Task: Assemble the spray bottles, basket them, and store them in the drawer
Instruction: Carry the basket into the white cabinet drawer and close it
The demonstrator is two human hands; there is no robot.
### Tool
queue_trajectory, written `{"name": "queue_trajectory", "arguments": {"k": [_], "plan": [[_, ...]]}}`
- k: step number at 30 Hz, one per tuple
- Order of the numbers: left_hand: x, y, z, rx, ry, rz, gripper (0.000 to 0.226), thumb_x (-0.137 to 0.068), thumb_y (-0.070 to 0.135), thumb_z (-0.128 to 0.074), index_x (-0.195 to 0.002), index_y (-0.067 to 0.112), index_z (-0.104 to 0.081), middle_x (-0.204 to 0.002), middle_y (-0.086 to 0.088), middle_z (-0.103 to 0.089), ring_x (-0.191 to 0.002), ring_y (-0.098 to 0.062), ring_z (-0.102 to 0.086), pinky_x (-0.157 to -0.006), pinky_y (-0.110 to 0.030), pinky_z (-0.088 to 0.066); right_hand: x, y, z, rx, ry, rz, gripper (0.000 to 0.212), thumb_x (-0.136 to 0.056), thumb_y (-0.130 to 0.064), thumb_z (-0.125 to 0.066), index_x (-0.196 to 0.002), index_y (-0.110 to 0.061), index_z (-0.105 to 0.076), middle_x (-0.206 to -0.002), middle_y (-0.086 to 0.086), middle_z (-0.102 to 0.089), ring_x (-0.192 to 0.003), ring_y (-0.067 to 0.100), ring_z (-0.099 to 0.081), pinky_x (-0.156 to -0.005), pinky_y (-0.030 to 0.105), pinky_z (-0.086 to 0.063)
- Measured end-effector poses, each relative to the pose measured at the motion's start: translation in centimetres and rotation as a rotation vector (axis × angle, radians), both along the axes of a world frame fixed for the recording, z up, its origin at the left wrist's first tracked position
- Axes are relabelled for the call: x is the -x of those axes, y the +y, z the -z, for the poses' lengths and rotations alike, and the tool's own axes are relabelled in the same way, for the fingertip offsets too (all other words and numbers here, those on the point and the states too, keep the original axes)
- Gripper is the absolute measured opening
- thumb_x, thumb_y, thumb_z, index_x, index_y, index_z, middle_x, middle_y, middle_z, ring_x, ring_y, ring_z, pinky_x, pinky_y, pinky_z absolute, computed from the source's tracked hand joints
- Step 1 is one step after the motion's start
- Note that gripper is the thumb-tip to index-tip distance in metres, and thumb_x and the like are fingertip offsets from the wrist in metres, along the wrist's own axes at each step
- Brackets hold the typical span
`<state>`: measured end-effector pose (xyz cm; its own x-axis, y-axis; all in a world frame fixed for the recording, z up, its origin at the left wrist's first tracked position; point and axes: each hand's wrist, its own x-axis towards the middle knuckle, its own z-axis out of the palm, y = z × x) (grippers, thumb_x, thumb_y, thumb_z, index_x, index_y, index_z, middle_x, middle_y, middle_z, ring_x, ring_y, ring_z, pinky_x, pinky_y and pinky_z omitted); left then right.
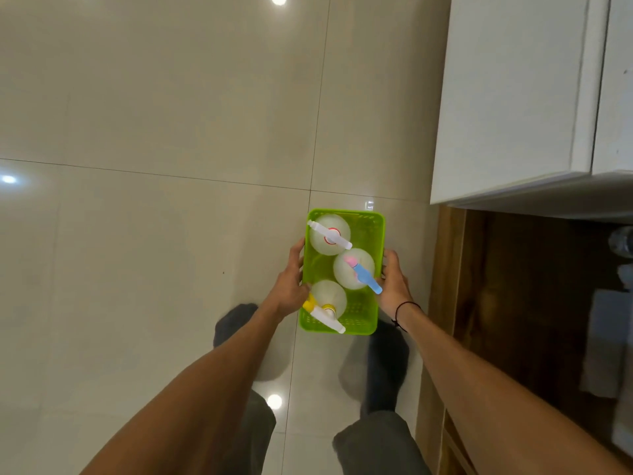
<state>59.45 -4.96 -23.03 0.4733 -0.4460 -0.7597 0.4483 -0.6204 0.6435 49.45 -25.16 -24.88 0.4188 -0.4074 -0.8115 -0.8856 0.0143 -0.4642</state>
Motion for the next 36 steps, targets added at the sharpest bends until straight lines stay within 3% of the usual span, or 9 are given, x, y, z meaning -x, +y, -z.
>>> {"name": "queue_trajectory", "arguments": {"k": [4,6,9,12,16,19,24,30,36], "plan": [[0.2,0.2,0.2,0.034,0.027,-0.028,0.095,-0.083,0.009,-0.055,-0.166,0.021,-0.01,-0.16,-0.007,-0.047,-0.14,-0.029,-0.055,-0.114,-0.053,-0.05,0.5,-0.5,0.6,0.02,-0.013,-0.073,0.054,-0.099,0.01,-0.049,-0.142,-0.022,-0.043,-0.129,0.011,-0.064,-0.11,0.032,-0.066,-0.095,0.044,-0.059],[-0.2,0.2,-0.1,0.032,0.066,-0.01,0.103,-0.079,0.016,-0.06,-0.166,0.025,-0.008,-0.16,-0.007,-0.045,-0.141,-0.027,-0.053,-0.114,-0.05,-0.049,0.4,-0.8,0.4,0.002,-0.015,-0.061,0.057,-0.1,0.01,-0.048,-0.147,-0.021,-0.042,-0.137,0.012,-0.062,-0.116,0.032,-0.065,-0.102,0.048,-0.057],[-1.1,-0.2,-1.0,-0.115,0.062,-0.045,0.091,-0.09,0.002,-0.059,-0.166,0.024,-0.016,-0.16,-0.016,-0.044,-0.142,-0.029,-0.051,-0.113,-0.043,-0.048,-0.4,-1.3,-1.3,0.034,0.035,0.008,0.065,-0.1,0.01,-0.042,-0.157,-0.021,-0.033,-0.148,0.017,-0.053,-0.13,0.035,-0.057,-0.112,0.054,-0.048],[-2.3,-0.2,-3.2,-0.343,-0.07,-0.11,0.062,-0.094,-0.005,-0.049,-0.152,0.018,-0.045,-0.14,-0.02,-0.062,-0.124,-0.033,-0.063,-0.091,-0.037,-0.053,-1.5,-2.5,-4.1,0.126,0.045,0.11,0.061,-0.102,0.007,-0.041,-0.157,-0.018,-0.033,-0.15,0.016,-0.051,-0.135,0.032,-0.053,-0.116,0.044,-0.044],[-4.4,-0.7,-8.2,-0.355,-0.116,-0.13,0.045,-0.09,-0.005,-0.053,-0.128,0.015,-0.067,-0.113,-0.014,-0.074,-0.11,-0.033,-0.069,-0.078,-0.032,-0.052,-3.7,-4.4,-9.2,0.19,-0.023,0.246,0.062,-0.1,0.01,-0.041,-0.158,-0.012,-0.032,-0.146,0.019,-0.054,-0.125,0.03,-0.057,-0.11,0.041,-0.046],[-5.7,-1.9,-12.9,-0.28,-0.13,-0.114,0.039,-0.09,-0.003,-0.05,-0.119,0.013,-0.07,-0.107,-0.015,-0.076,-0.098,-0.029,-0.073,-0.084,-0.036,-0.057,-5.4,-5.6,-13.4,0.21,-0.058,0.334,0.066,-0.099,0.013,-0.041,-0.159,-0.012,-0.031,-0.145,0.019,-0.055,-0.127,0.033,-0.059,-0.107,0.037,-0.047],[-7.3,-4.7,-19.4,-0.192,-0.136,-0.12,0.035,-0.093,0.0,-0.05,-0.119,0.01,-0.071,-0.102,-0.013,-0.077,-0.086,-0.022,-0.072,-0.09,-0.04,-0.058,-6.9,-6.9,-19.9,0.221,-0.142,0.528,0.056,-0.099,0.012,-0.041,-0.15,-0.01,-0.044,-0.145,0.017,-0.057,-0.118,0.026,-0.061,-0.081,0.015,-0.048],[-9.1,-8.6,-24.6,-0.096,-0.135,-0.071,0.033,-0.096,0.004,-0.051,-0.12,0.012,-0.071,-0.109,-0.015,-0.077,-0.085,-0.018,-0.073,-0.081,-0.034,-0.06,-7.8,-7.7,-24.5,0.237,-0.175,0.608,0.05,-0.097,0.008,-0.048,-0.142,-0.014,-0.047,-0.144,0.01,-0.058,-0.125,0.032,-0.061,-0.109,0.05,-0.051],[-10.3,-12.2,-27.3,-0.003,-0.059,-0.029,0.029,-0.105,0.014,-0.052,-0.129,0.014,-0.068,-0.121,-0.017,-0.072,-0.104,-0.028,-0.074,-0.097,-0.048,-0.06,-7.5,-6.9,-25.3,0.156,-0.182,0.484,0.066,-0.096,0.014,-0.041,-0.153,-0.019,-0.036,-0.156,0.009,-0.046,-0.139,0.026,-0.051,-0.104,0.036,-0.046]]}}
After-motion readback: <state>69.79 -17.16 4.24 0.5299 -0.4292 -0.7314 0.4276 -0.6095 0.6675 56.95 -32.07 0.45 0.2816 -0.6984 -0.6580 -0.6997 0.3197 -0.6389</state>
